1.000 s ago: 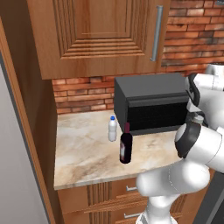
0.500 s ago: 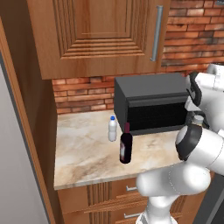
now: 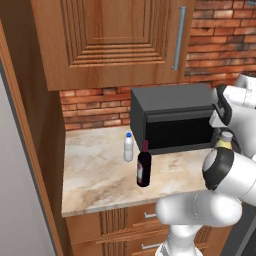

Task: Place the drinks on the dining counter in a tight cluster.

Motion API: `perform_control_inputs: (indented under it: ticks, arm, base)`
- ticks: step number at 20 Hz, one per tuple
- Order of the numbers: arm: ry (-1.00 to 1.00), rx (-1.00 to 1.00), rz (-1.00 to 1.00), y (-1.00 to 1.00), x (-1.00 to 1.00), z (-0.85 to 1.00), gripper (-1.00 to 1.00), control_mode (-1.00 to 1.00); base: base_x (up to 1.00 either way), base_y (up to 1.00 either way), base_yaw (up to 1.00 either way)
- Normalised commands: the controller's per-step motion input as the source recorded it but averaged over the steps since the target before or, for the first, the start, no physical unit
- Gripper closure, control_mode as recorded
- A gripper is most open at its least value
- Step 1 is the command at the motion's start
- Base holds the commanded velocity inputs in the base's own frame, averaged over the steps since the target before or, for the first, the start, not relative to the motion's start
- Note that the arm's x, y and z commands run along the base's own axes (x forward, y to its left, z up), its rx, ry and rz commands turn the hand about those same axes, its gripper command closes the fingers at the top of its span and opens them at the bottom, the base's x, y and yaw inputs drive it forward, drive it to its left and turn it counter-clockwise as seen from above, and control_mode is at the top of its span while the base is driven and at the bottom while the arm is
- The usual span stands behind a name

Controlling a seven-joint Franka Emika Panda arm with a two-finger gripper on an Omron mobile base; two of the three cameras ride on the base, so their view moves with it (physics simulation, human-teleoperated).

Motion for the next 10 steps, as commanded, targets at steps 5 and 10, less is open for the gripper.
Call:
perform_control_inputs:
  ticks: [5,10]
  arm:
    - [-0.06,0.00,0.00,0.00,0.00,-0.09,-1.00,-1.00]
    - [-0.03,0.00,0.00,0.00,0.00,-0.25,-1.00,-1.00]
  base:
    - [0.00,0.00,0.00]
    - [0.00,0.00,0.00]
